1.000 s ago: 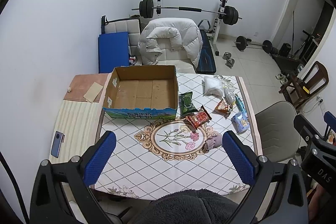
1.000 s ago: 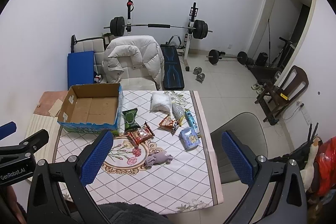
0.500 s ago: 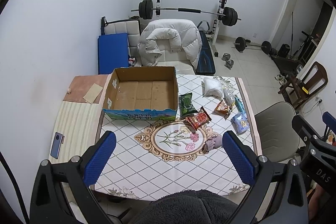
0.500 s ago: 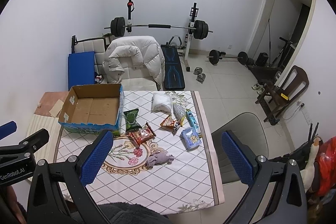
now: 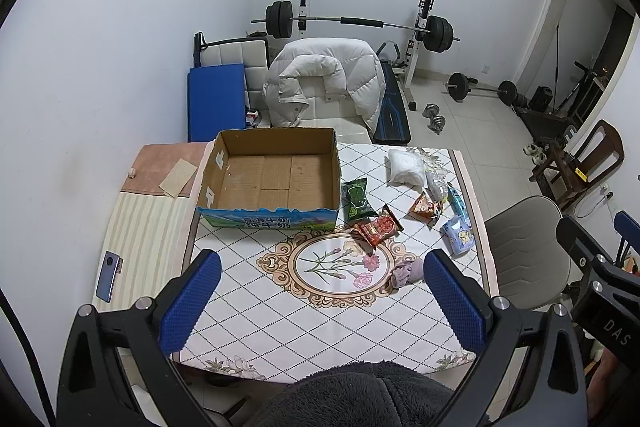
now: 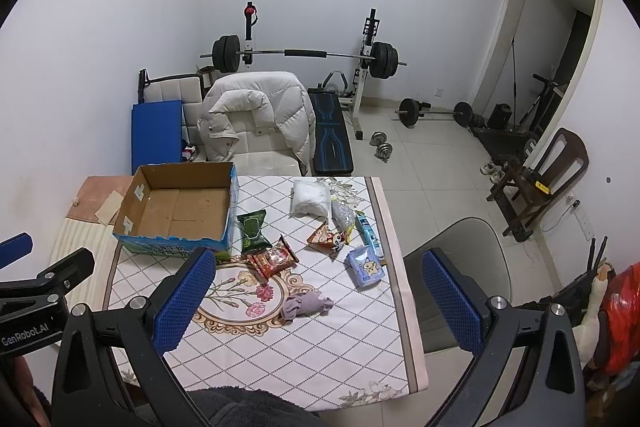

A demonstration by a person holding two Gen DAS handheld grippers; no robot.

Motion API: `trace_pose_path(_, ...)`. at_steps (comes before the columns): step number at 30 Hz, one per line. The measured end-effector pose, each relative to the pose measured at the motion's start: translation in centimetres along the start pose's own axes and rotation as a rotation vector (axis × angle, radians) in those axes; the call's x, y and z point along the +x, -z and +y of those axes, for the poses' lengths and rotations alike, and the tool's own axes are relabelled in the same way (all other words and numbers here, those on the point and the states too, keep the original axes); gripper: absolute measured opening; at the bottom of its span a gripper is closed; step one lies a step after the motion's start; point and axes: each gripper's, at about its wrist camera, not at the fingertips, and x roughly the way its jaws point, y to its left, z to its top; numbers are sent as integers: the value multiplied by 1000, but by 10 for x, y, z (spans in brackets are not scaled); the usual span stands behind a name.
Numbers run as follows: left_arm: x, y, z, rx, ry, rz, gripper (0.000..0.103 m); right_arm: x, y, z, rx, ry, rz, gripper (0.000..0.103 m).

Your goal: Organize soft objects

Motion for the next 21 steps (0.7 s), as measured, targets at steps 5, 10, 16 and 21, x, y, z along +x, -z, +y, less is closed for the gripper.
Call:
trace_pose_path(5,0,1,1,1,0,-2,103,0,0,0,-1,0,-2,103)
trace_pose_path(10,0,2,2,0,2,-3,103,0,1,2,-2,-4,-2,103)
trace_pose_path(16,31,-17,-5,18,6,12,103,36,-3,-16,36,-30,55,103)
trace_pose_path(21,132,-47,-32,94,-36,134,103,146,0,-72,121,-41,246,103)
